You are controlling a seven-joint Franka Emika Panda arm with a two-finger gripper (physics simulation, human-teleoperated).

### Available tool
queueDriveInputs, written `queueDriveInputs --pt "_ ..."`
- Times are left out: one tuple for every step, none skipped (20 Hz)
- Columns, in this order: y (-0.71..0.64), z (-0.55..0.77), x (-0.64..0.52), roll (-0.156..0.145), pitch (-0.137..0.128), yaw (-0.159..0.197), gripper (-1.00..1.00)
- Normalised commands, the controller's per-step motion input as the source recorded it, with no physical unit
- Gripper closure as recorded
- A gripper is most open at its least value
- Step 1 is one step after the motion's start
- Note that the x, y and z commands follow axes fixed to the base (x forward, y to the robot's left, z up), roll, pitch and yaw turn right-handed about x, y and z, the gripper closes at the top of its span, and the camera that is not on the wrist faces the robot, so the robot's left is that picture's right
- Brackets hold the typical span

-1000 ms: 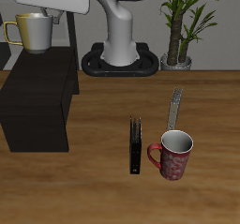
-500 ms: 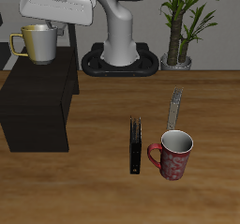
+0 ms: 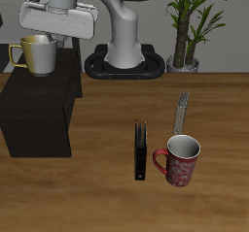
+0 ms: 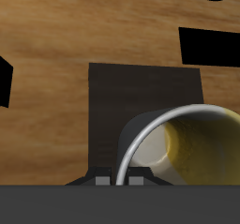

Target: Place the white-yellow mug on top of the shelf

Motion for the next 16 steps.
queueDriveInputs --pt "-0.05 -0.21 0.09 -0.054 0.005 -0.010 1.00" --pt "-0.01 -0.22 0.05 -0.030 0.011 -0.027 1.00" --pt "0.06 -0.18 0.02 0.004 0.051 -0.042 -1.00" --pt "-0.08 -0.14 0.00 -0.044 0.018 -0.053 -1.00" --pt "-0.01 -0.11 0.12 0.055 0.067 -0.021 -1.00" --pt "0.01 -0.03 0.06 -0.014 0.018 -0.031 -1.00" --pt "-0.15 -0.10 0.01 -0.062 0.041 -0.057 -1.00" --pt "-0.05 -0.04 0.03 -0.032 0.014 -0.055 -1.00" --pt "-0.02 -0.05 0.06 -0.013 0.020 -0.043 -1.00" --pt "0.06 0.04 0.07 0.000 0.000 0.000 -1.00" --pt "-0.03 -0.08 -0.03 -0.003 0.015 -0.020 -1.00" --pt "0.04 -0.01 0.01 0.010 0.012 -0.012 -1.00" --pt "0.02 0.02 0.06 0.000 0.000 0.000 -1.00" --pt "0.02 0.00 0.06 0.004 0.009 -0.008 -1.00" --pt "0.04 0.01 -0.01 -0.002 0.011 -0.012 -1.00" --pt "0.17 0.15 -0.10 -0.001 -0.013 -0.004 -1.00"
